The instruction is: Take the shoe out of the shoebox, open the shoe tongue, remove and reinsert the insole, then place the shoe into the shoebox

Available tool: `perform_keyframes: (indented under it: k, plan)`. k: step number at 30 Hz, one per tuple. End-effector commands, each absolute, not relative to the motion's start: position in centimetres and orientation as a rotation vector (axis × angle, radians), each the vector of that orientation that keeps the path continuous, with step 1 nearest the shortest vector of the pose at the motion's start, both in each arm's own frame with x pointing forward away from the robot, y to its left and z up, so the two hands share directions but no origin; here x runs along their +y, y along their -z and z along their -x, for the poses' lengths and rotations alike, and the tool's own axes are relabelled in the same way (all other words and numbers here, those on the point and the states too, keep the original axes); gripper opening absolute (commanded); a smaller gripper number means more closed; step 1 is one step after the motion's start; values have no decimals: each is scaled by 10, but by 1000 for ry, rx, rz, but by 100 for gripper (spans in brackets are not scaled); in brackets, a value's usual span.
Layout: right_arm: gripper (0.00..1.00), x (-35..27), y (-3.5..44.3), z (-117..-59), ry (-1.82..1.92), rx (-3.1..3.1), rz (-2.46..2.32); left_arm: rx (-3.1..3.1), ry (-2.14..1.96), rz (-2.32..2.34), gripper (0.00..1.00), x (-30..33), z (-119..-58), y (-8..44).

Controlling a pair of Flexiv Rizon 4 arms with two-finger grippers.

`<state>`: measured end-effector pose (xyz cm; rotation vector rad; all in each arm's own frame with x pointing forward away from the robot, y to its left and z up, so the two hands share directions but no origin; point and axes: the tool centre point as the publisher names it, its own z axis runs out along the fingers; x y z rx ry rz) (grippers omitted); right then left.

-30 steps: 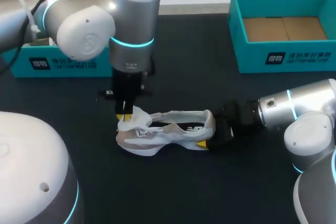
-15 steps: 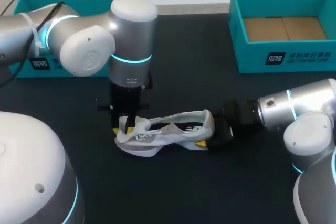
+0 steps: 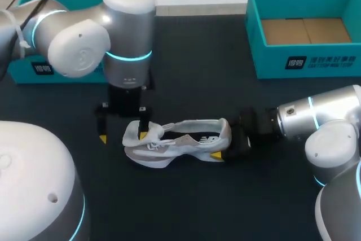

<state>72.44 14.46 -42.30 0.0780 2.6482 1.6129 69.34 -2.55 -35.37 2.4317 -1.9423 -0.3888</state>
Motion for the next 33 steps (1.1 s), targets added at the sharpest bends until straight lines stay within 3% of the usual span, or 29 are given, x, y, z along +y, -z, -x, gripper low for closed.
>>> perform_keyframes:
  k: [1, 10, 20, 33]
  plan:
    - [0, 145, 426, -723, -1610, 2648, -78, -2006, 301, -2342, 100, -18, -688, 323]
    - [0, 145, 426, -723, -1610, 2648, -78, -2426, 208, -1851, 100, -53, -694, 289]
    - [0, 145, 426, -723, -1610, 2648, -78, -3101, 50, -511, 100, -99, -686, 250]
    - [0, 145, 426, -723, -1610, 2648, -78, -3177, -190, 289, 100, -141, -699, 215]
